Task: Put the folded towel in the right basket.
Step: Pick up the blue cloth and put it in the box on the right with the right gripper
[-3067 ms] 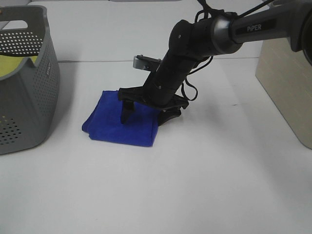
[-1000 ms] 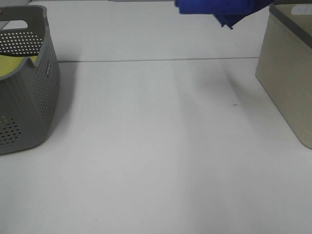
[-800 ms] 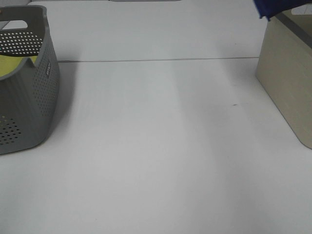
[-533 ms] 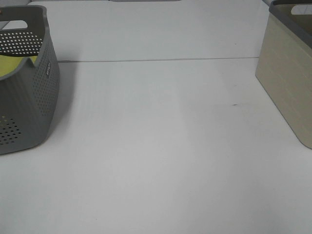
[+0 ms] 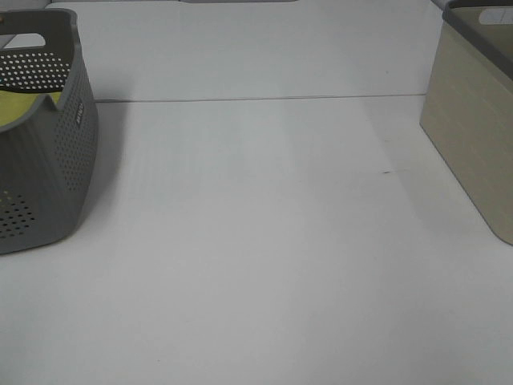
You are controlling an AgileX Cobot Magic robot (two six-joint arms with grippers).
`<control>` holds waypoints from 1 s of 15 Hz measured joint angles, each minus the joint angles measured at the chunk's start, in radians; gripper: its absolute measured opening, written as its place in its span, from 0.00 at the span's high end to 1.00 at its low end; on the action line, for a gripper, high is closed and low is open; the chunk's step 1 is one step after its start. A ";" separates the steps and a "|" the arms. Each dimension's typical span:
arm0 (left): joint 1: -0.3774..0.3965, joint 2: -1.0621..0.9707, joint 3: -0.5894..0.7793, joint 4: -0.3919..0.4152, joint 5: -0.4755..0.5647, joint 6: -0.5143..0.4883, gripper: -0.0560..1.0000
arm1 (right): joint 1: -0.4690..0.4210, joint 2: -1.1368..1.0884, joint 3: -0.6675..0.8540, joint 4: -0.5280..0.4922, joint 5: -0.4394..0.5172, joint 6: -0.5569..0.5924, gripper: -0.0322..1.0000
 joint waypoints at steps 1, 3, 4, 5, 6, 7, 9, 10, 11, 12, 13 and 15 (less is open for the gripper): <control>0.000 0.000 0.000 0.000 0.000 0.000 0.01 | 0.000 0.000 0.068 0.005 -0.045 -0.004 0.88; 0.000 0.000 0.000 0.000 0.000 0.000 0.01 | 0.002 0.000 0.165 0.023 -0.098 -0.010 0.88; 0.000 0.000 0.000 0.000 0.000 0.000 0.01 | 0.002 -0.001 0.198 0.027 -0.110 -0.013 0.88; 0.000 0.000 0.000 0.000 0.000 0.000 0.01 | 0.002 -0.001 0.217 0.030 -0.121 -0.013 0.88; 0.000 0.000 0.000 0.000 0.000 0.000 0.01 | 0.002 -0.001 0.221 0.040 -0.126 -0.013 0.88; 0.000 0.000 0.000 0.000 0.000 0.000 0.01 | 0.002 -0.001 0.222 0.060 -0.134 -0.013 0.88; 0.000 0.000 0.000 0.000 0.000 0.000 0.01 | 0.002 -0.001 0.223 0.084 -0.137 -0.013 0.88; 0.000 0.000 0.000 0.000 0.000 0.000 0.01 | 0.002 -0.001 0.223 0.091 -0.140 -0.013 0.87; 0.000 0.000 0.000 0.000 0.000 0.000 0.01 | 0.002 -0.001 0.223 0.103 -0.141 -0.013 0.82; 0.000 0.000 0.000 0.000 0.000 0.000 0.01 | 0.002 -0.001 0.223 0.115 -0.143 -0.014 0.71; 0.000 0.000 0.000 0.000 0.000 0.000 0.01 | 0.002 -0.001 0.223 0.130 -0.144 -0.014 0.55; 0.000 0.000 0.000 0.000 0.000 0.000 0.01 | 0.002 -0.001 0.223 0.162 -0.145 -0.016 0.31</control>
